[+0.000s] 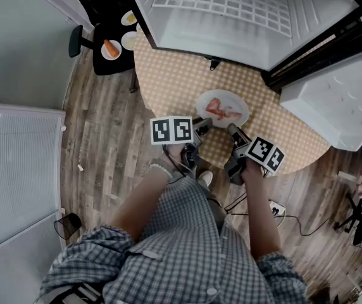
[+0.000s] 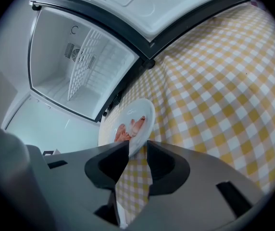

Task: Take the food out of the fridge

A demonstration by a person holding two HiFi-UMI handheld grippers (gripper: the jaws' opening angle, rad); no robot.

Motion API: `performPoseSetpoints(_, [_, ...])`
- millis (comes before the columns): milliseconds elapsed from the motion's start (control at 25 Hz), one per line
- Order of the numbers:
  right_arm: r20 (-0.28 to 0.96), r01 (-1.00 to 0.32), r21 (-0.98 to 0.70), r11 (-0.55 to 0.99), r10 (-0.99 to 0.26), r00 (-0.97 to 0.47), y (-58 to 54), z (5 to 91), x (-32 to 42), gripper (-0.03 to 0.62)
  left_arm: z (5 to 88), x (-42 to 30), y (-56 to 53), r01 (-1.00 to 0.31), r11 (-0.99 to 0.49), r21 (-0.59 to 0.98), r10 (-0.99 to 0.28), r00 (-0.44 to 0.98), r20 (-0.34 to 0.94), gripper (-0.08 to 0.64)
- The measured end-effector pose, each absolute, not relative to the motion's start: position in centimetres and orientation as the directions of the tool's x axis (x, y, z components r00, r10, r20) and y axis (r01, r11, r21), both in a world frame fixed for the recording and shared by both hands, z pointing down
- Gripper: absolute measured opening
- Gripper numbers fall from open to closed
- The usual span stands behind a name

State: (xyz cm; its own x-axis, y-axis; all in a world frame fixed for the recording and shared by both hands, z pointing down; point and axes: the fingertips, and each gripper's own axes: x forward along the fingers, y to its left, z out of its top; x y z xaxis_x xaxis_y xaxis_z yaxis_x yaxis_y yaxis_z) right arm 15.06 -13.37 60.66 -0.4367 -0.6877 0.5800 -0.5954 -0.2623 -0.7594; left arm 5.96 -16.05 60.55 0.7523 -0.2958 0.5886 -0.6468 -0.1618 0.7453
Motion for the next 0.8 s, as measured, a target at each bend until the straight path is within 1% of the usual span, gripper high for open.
performPoseSetpoints(160, [0.593,-0.616,-0.743,-0.261,-0.683,-0.425,-12.6,60.7,15.4,0.084,60.5,5.3,-15.4,-0.666,-0.176,0.725,-0.305,0.737,0.603,0.138])
performPoseSetpoints(240, [0.616,-0.654,-0.709,-0.264,-0.684,-0.392,-12.0,60.7,16.0,0.084,60.5,4.9,-14.9,-0.684,-0.187,0.705,-0.309,0.722,0.619,0.137])
performPoseSetpoints(280, [0.63,-0.68,-0.683,-0.267,-0.686,-0.364,-11.7,60.7,16.4,0.084,60.4,4.6,-14.7,-0.695,-0.195,0.692,-0.312,0.713,0.628,0.125])
performPoseSetpoints(360, [0.65,-0.725,-0.635,-0.267,-0.691,-0.315,-11.0,60.7,17.1,0.058,60.2,4.1,-14.3,-0.717,-0.218,0.662,-0.324,0.693,0.644,0.057])
performPoseSetpoints(480, [0.657,-0.762,-0.598,-0.251,-0.698,-0.285,-10.2,60.4,17.4,0.032,59.6,3.5,-14.0,-0.735,-0.249,0.631,-0.346,0.676,0.651,0.014])
performPoseSetpoints(640, [0.647,-0.81,-0.553,-0.196,-0.713,-0.269,-9.4,58.9,17.1,0.015,58.1,3.5,-13.5,-0.74,-0.293,0.606,-0.355,0.673,0.649,0.008])
performPoseSetpoints(800, [0.625,-0.862,-0.492,-0.119,-0.738,-0.255,-9.2,57.0,17.0,0.012,56.1,4.1,-13.2,-0.742,-0.373,0.556,-0.384,0.67,0.636,0.006])
